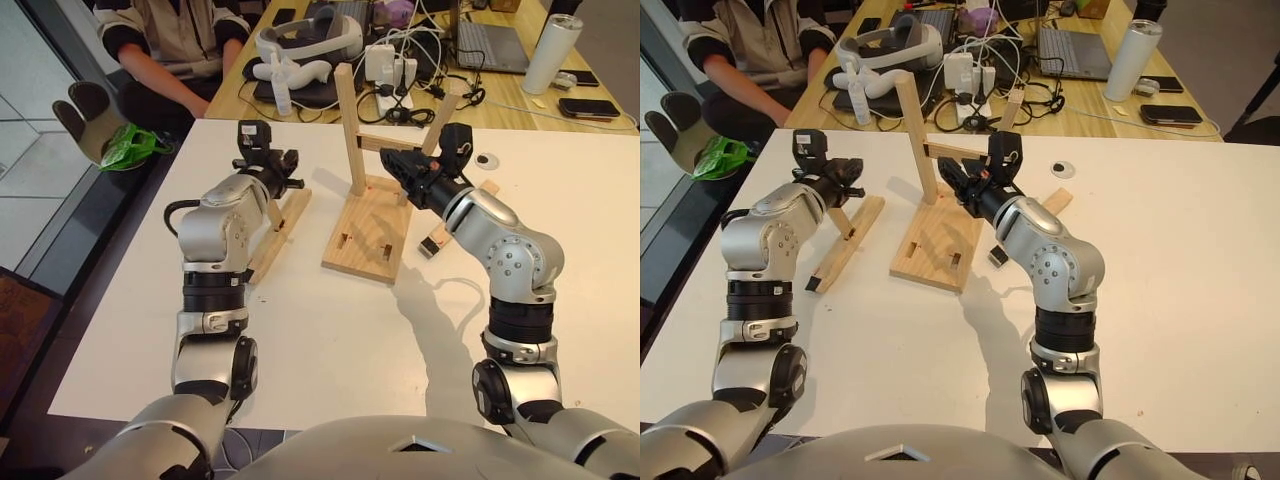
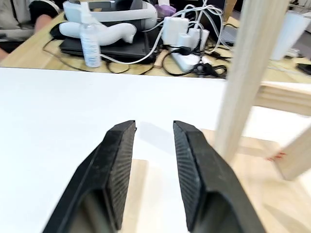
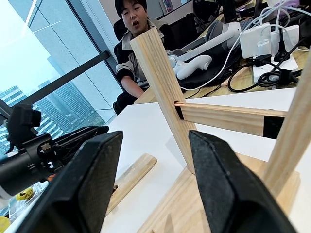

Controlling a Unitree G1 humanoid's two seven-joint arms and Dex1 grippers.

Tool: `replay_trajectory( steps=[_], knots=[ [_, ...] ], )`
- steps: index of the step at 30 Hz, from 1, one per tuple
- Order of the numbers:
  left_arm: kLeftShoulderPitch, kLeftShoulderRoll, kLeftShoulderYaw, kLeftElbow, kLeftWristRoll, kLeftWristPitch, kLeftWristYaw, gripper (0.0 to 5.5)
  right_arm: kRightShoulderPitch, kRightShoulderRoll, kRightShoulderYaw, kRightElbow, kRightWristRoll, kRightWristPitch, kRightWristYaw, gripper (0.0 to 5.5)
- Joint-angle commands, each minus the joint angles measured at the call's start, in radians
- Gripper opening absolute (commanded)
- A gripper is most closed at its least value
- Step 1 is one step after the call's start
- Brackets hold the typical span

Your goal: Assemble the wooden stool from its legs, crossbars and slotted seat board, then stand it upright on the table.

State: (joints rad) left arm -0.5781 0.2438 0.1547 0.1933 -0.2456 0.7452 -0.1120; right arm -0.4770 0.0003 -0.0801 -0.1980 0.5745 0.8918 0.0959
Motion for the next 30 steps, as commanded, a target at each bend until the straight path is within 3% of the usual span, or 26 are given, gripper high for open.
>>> replay_trajectory(
  steps=[1, 16, 21, 26, 30],
  knots=[
    [0.045, -0.027, 0.019, 0.073, -0.007, 0.019, 0.008, 1.42, -0.003, -0.003, -0.004, -0.003, -0.005, -0.001, -0.004, 2.53],
    [-0.158, -0.008, 0.071, -0.161, -0.092, 0.028, -0.003, 1.42, -0.004, 0.006, -0.003, -0.007, -0.007, -0.002, -0.008, 2.53],
    [-0.125, 0.121, 0.113, -0.186, -0.053, 0.064, 0.0, 1.42, 0.005, 0.005, -0.006, -0.018, -0.006, 0.0, -0.012, 2.53],
    [0.048, 0.302, -0.062, -0.082, 0.143, 0.068, -0.044, 1.42, 0.006, 0.003, -0.009, -0.021, -0.004, 0.001, -0.013, 2.53],
    [0.04, 0.247, -0.16, -0.005, 0.209, 0.006, -0.051, 1.42, 0.01, 0.004, -0.002, -0.022, -0.004, 0.005, -0.009, 2.53]
  ],
)
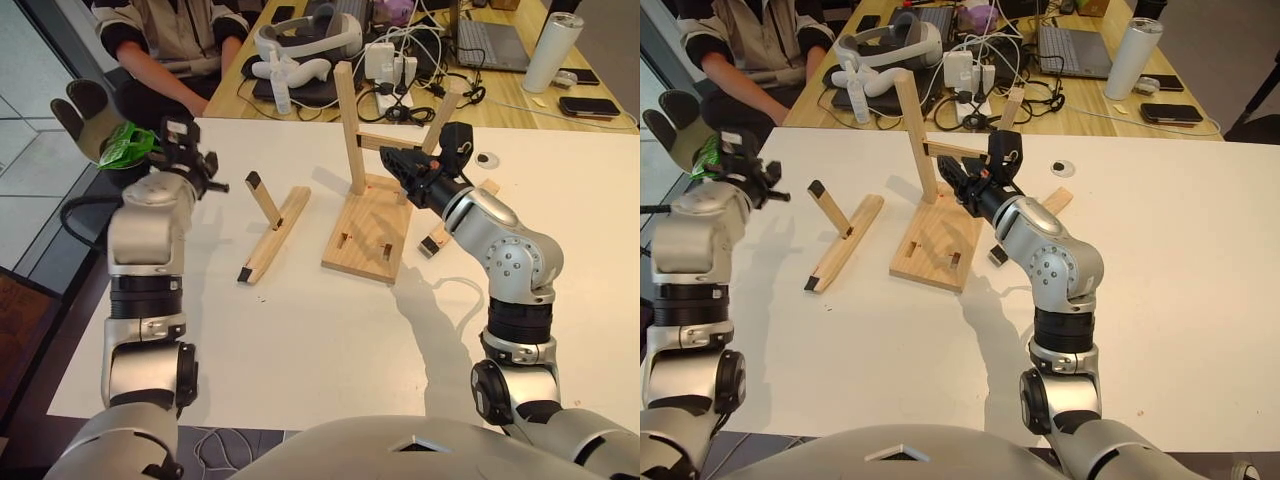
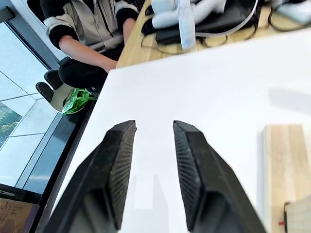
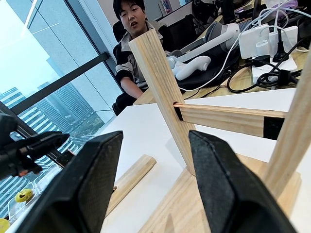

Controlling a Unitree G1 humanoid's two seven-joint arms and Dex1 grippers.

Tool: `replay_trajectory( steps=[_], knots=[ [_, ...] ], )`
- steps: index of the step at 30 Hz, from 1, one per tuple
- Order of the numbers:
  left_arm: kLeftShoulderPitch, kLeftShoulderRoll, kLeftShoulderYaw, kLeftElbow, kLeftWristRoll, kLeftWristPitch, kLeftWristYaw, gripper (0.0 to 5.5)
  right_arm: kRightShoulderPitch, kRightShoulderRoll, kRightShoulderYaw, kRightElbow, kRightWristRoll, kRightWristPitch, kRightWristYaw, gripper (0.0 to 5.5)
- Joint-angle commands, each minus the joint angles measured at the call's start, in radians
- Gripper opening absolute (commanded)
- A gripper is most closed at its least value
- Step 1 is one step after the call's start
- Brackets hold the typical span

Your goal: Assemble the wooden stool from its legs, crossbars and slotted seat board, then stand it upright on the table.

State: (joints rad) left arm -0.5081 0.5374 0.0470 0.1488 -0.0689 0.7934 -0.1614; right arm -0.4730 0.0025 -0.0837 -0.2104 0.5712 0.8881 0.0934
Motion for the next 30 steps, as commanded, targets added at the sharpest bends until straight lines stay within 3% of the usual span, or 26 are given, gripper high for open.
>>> replay_trajectory(
  steps=[1, 5, 9, 14, 17, 20, 26, 30],
  knots=[
    [-0.046, -0.069, -0.062, 0.041, 0.036, -0.057, 0.001, 1.42, 0.002, 0.002, 0.001, -0.008, 0.0, 0.01, -0.007, 2.53],
    [-0.006, -0.11, -0.144, -0.118, 0.031, -0.006, -0.053, 1.42, 0.006, -0.006, -0.006, -0.013, 0.002, 0.019, -0.009, 2.53],
    [0.076, -0.15, -0.233, -0.445, -0.081, 0.235, -0.153, 1.42, 0.015, -0.01, -0.011, -0.025, 0.005, 0.028, -0.011, 2.53],
    [0.024, -0.172, -0.222, -0.559, -0.141, 0.376, -0.171, 1.42, 0.013, -0.005, -0.007, -0.025, 0.0, 0.025, -0.011, 2.53],
    [-0.054, -0.135, -0.187, -0.398, -0.081, 0.302, -0.136, 1.42, 0.013, -0.002, -0.004, -0.023, -0.003, 0.021, -0.011, 2.53],
    [-0.167, -0.092, -0.227, -0.144, -0.031, 0.149, -0.197, 1.42, 0.013, 0.01, 0.001, -0.018, -0.01, 0.009, -0.017, 2.53],
    [-0.343, -0.112, -0.313, 0.428, 0.041, -0.116, -0.381, 2.22, 0.022, 0.007, 0.013, -0.006, -0.024, -0.001, -0.013, 2.53],
    [-0.453, -0.165, -0.33, 0.779, 0.108, -0.258, -0.391, 2.22, 0.019, 0.0, 0.005, 0.001, -0.03, -0.006, -0.015, 2.53]
  ],
)
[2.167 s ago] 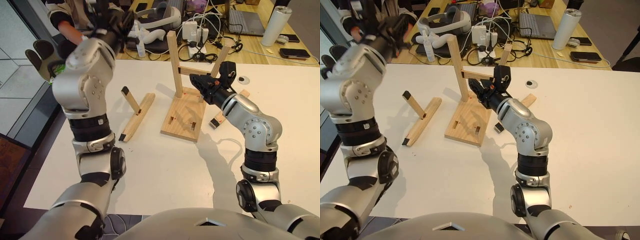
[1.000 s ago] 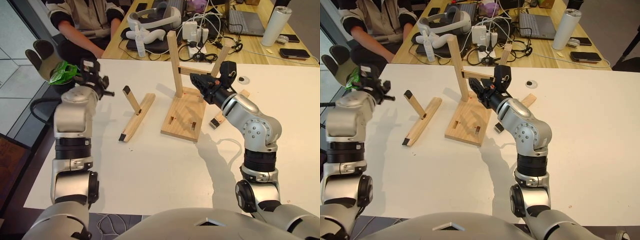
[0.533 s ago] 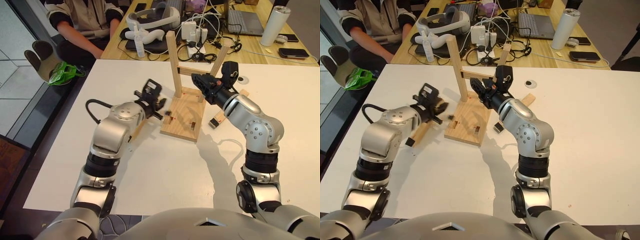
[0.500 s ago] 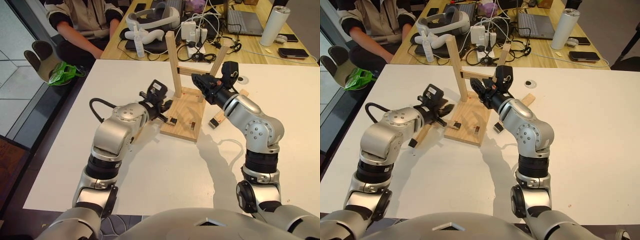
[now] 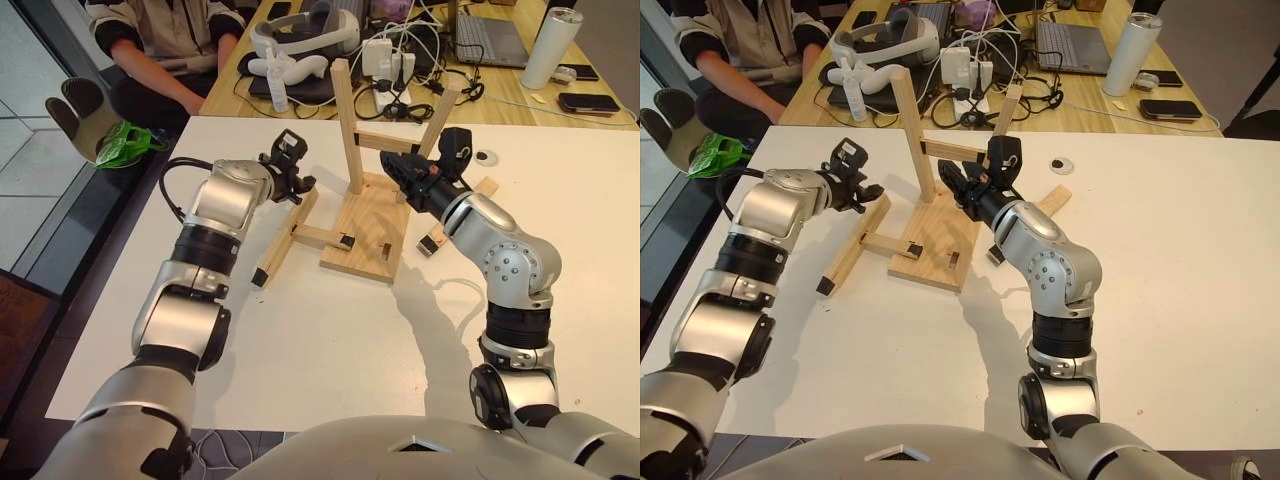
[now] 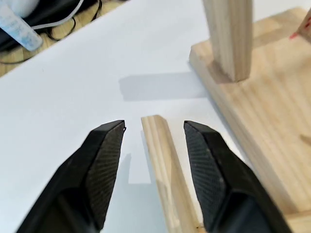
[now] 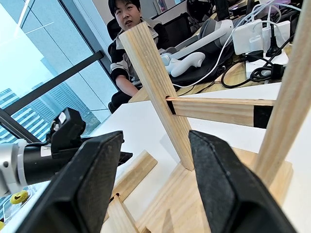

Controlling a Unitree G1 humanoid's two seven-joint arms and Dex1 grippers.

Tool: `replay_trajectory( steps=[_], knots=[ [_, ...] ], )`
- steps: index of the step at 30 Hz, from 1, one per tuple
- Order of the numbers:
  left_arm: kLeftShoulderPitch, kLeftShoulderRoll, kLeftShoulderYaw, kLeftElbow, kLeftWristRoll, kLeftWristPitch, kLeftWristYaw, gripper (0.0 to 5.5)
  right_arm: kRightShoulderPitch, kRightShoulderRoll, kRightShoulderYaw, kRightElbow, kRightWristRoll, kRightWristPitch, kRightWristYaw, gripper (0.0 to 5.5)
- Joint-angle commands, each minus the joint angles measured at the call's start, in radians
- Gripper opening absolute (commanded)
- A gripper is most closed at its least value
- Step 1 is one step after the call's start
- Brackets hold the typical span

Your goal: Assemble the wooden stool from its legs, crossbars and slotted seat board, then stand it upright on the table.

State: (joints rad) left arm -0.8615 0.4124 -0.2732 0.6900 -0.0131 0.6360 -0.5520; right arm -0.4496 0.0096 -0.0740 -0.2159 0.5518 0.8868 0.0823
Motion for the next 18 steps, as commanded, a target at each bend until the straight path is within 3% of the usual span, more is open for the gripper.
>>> replay_trajectory(
  steps=[1, 11, 18],
  knots=[
    [-0.117, -0.046, -0.003, 0.304, 0.064, -0.126, 0.007, 2.22, -0.004, -0.007, -0.003, 0.006, -0.011, -0.004, -0.003, 2.53],
    [-0.2, -0.107, 0.064, 0.519, 0.08, -0.172, -0.071, 2.22, 0.0, -0.014, -0.003, 0.007, -0.013, -0.002, -0.003, 2.53],
    [-0.223, -0.104, 0.008, 0.586, 0.179, -0.205, -0.127, 2.22, 0.007, -0.003, -0.006, 0.007, -0.02, -0.014, -0.012, 2.53]
  ],
)
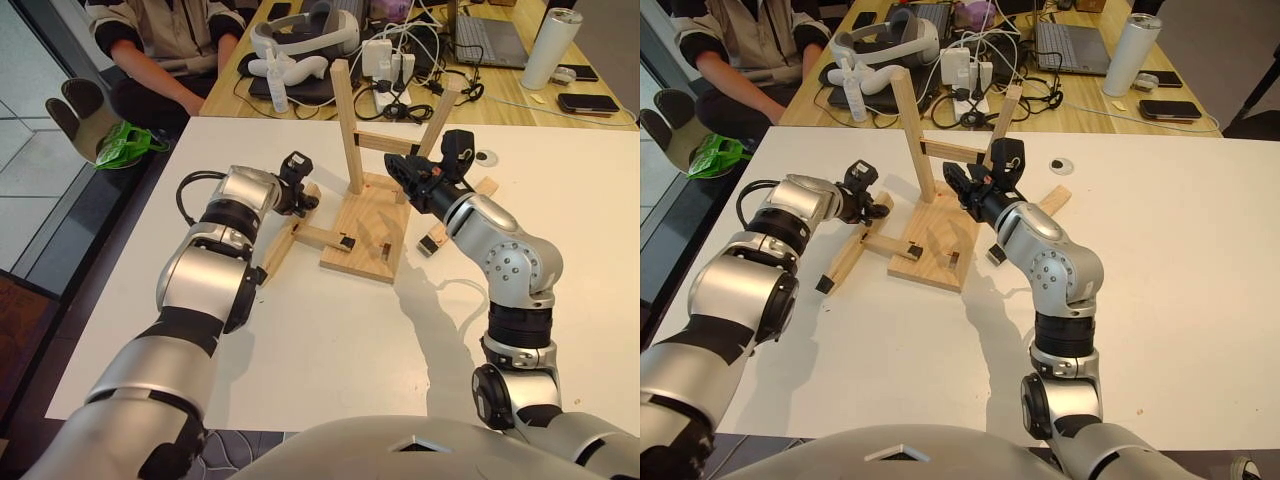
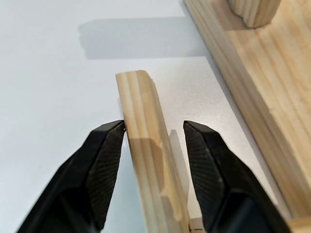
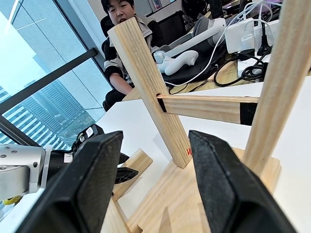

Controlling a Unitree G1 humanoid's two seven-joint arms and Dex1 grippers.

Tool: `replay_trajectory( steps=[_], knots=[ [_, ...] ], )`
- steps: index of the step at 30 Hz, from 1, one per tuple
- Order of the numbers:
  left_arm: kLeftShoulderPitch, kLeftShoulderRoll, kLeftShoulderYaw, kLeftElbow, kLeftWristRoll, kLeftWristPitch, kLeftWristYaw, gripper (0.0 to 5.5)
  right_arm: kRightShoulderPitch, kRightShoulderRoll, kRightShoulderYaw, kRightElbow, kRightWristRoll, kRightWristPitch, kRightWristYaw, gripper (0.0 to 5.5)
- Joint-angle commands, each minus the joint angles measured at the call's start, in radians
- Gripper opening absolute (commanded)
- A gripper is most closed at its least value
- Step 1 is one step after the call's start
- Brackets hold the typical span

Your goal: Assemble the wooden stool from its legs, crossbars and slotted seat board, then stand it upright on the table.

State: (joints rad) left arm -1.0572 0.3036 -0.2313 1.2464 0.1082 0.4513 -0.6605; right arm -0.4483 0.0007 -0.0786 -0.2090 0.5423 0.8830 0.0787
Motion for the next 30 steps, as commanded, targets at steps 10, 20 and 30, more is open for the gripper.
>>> replay_trajectory(
  steps=[10, 20, 30],
  knots=[
    [-0.016, -0.009, -0.047, 0.072, 0.144, -0.077, -0.017, 1.46, 0.008, 0.011, -0.001, -0.003, -0.007, -0.012, -0.015, 2.53],
    [-0.026, 0.019, 0.088, 0.063, 0.071, -0.103, 0.042, 1.09, 0.034, 0.022, -0.001, -0.034, -0.004, -0.002, -0.034, 2.53],
    [-0.024, 0.046, 0.174, 0.041, 0.017, -0.096, 0.045, 1.04, 0.027, 0.012, -0.005, -0.028, -0.001, 0.008, -0.029, 2.53]
  ],
)
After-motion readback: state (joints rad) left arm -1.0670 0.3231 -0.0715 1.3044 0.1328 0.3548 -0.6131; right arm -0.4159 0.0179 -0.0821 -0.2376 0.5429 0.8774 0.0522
